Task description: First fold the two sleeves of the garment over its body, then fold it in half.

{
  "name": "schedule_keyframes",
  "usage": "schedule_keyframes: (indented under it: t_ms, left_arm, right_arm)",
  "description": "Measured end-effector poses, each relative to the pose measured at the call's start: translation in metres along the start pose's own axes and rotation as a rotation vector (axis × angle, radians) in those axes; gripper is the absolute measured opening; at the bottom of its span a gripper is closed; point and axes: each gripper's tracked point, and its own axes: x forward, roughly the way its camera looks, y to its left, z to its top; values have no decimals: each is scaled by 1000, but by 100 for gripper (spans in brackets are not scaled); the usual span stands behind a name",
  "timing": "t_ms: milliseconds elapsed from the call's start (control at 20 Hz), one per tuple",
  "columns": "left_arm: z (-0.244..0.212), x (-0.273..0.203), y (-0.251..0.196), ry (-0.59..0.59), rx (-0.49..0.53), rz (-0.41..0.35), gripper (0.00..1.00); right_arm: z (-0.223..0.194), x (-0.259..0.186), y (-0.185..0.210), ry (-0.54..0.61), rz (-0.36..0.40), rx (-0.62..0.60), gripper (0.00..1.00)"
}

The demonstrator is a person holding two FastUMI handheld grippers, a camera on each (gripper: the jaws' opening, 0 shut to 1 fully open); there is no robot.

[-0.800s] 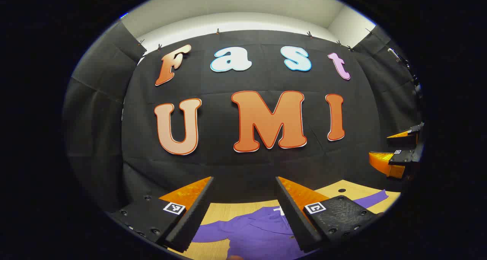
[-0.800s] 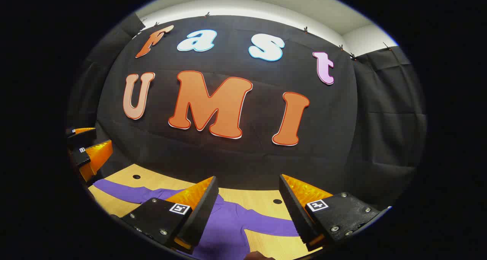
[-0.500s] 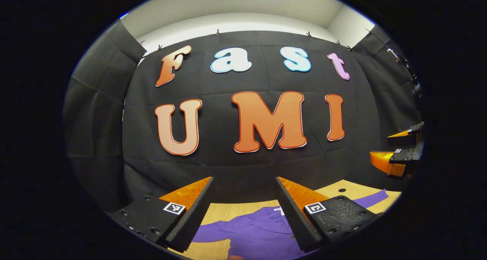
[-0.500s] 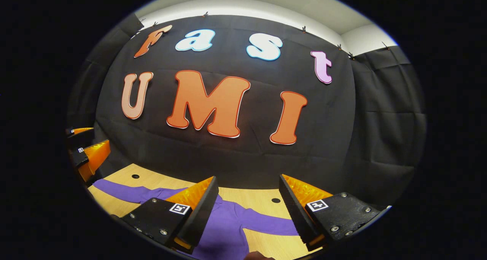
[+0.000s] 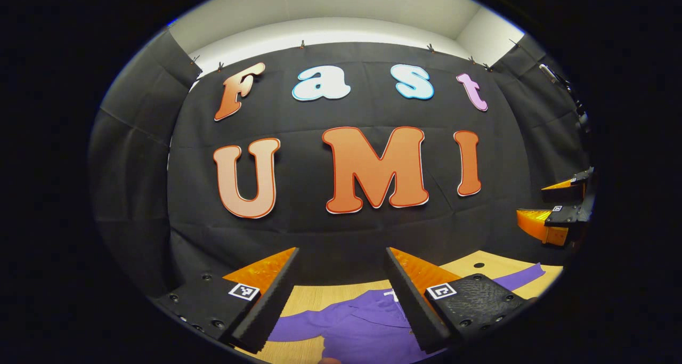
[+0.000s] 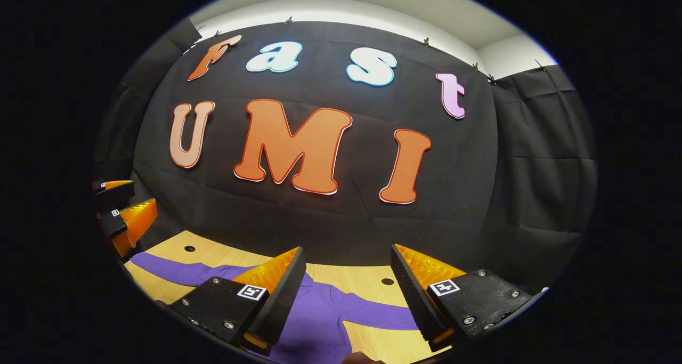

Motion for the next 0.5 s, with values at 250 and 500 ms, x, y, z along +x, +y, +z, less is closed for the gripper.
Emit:
schedule_keyframes:
  t_ms: [250,500]
  left_arm:
    - [2,3,-2,4,1,-4,97]
    - [-5,10,-3,8,-7,-48,97]
  right_arm:
    - [0,6,1,4,5,-5,95]
    - [-10,6,-10,40,-63,-24,95]
